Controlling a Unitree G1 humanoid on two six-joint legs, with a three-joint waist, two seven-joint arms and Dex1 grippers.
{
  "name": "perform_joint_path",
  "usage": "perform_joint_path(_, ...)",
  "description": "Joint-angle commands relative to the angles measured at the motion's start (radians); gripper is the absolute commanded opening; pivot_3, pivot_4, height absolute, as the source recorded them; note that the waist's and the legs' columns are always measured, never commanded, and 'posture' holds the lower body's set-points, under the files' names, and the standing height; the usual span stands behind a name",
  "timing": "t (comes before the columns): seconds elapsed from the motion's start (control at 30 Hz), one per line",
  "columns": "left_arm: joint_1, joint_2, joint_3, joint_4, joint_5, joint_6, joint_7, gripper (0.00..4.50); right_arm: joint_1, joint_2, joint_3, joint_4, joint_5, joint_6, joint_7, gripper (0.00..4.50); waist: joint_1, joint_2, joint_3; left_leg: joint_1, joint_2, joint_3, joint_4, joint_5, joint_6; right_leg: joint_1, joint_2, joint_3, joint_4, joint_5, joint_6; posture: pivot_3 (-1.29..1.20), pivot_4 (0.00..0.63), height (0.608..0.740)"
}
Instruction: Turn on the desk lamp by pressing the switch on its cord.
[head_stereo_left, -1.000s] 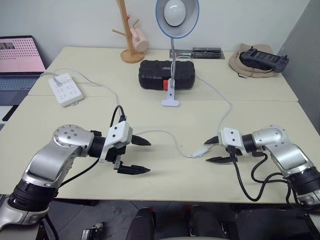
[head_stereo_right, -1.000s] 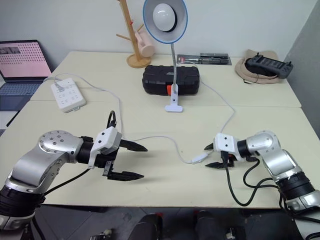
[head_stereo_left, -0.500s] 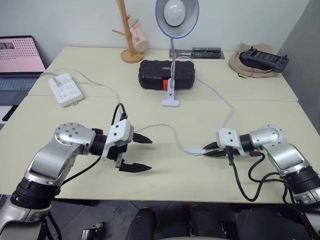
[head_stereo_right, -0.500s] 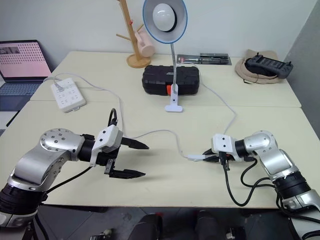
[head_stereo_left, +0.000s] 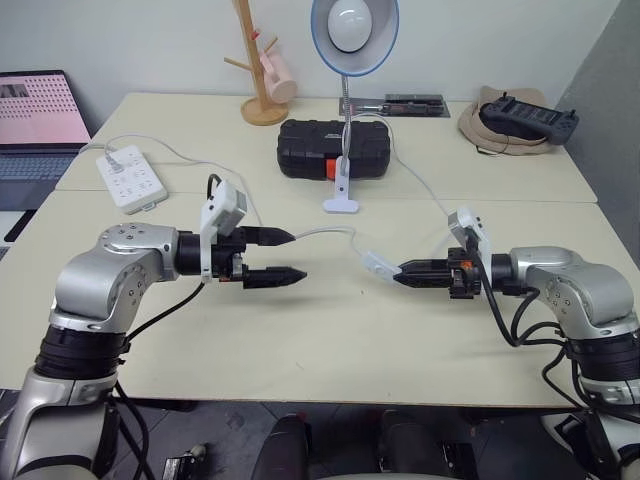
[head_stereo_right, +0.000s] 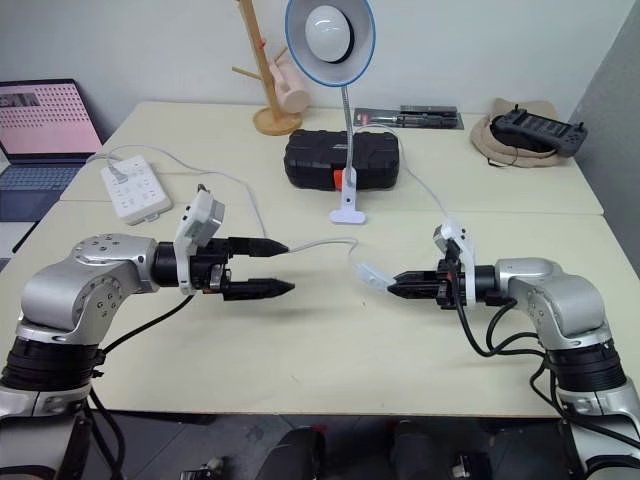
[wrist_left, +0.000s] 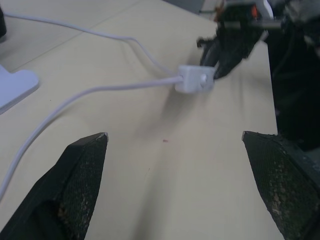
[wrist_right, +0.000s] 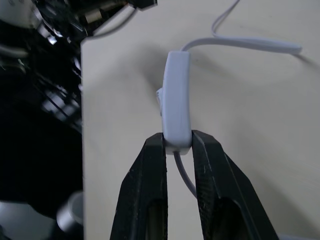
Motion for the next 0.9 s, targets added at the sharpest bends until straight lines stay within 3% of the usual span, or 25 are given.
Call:
perform_joint_path(0.03,-0.019,-0.081,0.1,-0.068,-0.174,0.169,0.138,4.5,-0.057,0.035,-0.111,-0.025,0.132,0.135,-0.079,0.37,-0.001,0.0,0.0,0.0,0.0,0.0,0.0,0.0,0.0,0.0,0.0,0.0,0.0,0.0,0.0,0.0,0.15,0.74)
perform_joint_path(0.23,0.016,-0.217,0.188,-0.121,-0.347,0.304,0.345,4.5,-0.097,0.075,-0.189,-0.007,0.225,0.242,-0.171,0.37,0.0,0.0,0.0,0.0,0.0,0.0,0.0,0.0,0.0,0.0,-0.001,0.0,0.0,0.0,0.0,0.0,0.15,0.74)
perform_joint_path(0.43,0.024,-0.35,0.241,-0.125,-0.47,0.321,0.538,4.5,-0.129,0.105,-0.241,0.01,0.303,0.304,-0.235,0.37,0.0,0.0,0.0,0.0,-0.001,0.0,0.0,0.0,0.0,0.0,-0.001,0.0,0.0,0.0,0.0,0.0,0.15,0.74)
perform_joint_path(0.83,0.025,-0.403,0.221,-0.118,-0.556,0.284,0.65,4.5,-0.139,0.111,-0.255,0.006,0.393,0.341,-0.296,0.37,0.0,0.0,0.0,0.0,-0.002,0.003,0.0,0.0,0.0,0.0,-0.001,0.0,0.0,0.0,0.0,0.0,0.15,0.74)
perform_joint_path(0.9,0.024,-0.402,0.217,-0.117,-0.566,0.28,0.655,4.13,-0.137,0.109,-0.254,0.006,0.405,0.339,-0.305,0.37,0.0,0.0,0.0,0.0,-0.002,0.003,0.0,0.0,0.0,0.0,-0.001,0.001,0.0,0.0,0.0,0.0,0.15,0.74)
